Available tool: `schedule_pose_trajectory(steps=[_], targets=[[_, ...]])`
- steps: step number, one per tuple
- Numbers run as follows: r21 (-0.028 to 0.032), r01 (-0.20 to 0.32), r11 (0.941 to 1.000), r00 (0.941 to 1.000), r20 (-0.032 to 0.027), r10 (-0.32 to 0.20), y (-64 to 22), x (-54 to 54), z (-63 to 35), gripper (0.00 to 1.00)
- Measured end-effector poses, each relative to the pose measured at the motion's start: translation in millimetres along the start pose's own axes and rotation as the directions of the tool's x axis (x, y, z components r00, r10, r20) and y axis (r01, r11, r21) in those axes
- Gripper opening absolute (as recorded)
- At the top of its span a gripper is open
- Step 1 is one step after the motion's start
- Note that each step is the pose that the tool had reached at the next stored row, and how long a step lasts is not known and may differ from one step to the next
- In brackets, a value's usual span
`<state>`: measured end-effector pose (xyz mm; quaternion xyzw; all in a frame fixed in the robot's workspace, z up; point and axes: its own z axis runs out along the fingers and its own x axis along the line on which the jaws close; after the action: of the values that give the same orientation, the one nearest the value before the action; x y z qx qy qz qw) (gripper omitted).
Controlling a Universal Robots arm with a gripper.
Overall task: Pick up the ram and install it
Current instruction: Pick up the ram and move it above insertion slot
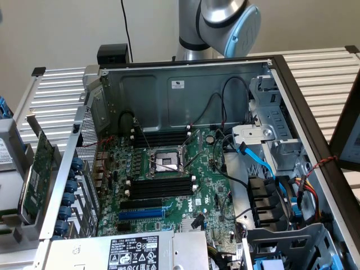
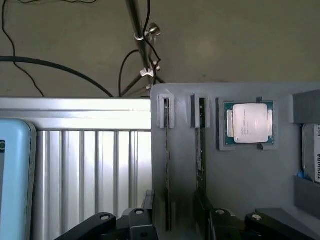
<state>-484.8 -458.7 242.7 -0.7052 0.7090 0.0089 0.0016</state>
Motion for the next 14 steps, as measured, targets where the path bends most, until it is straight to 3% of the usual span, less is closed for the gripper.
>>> schedule_pose_trajectory(steps=[5,14], targets=[[0.0004,0.001,1.0000,1.0000,0.0007,-0.001,-0.3,6.0,9.2,0.45],[-0.0002,0.029,0.9996,0.9996,0.0004,-0.029,-0.4,6.3,25.5,0.45]])
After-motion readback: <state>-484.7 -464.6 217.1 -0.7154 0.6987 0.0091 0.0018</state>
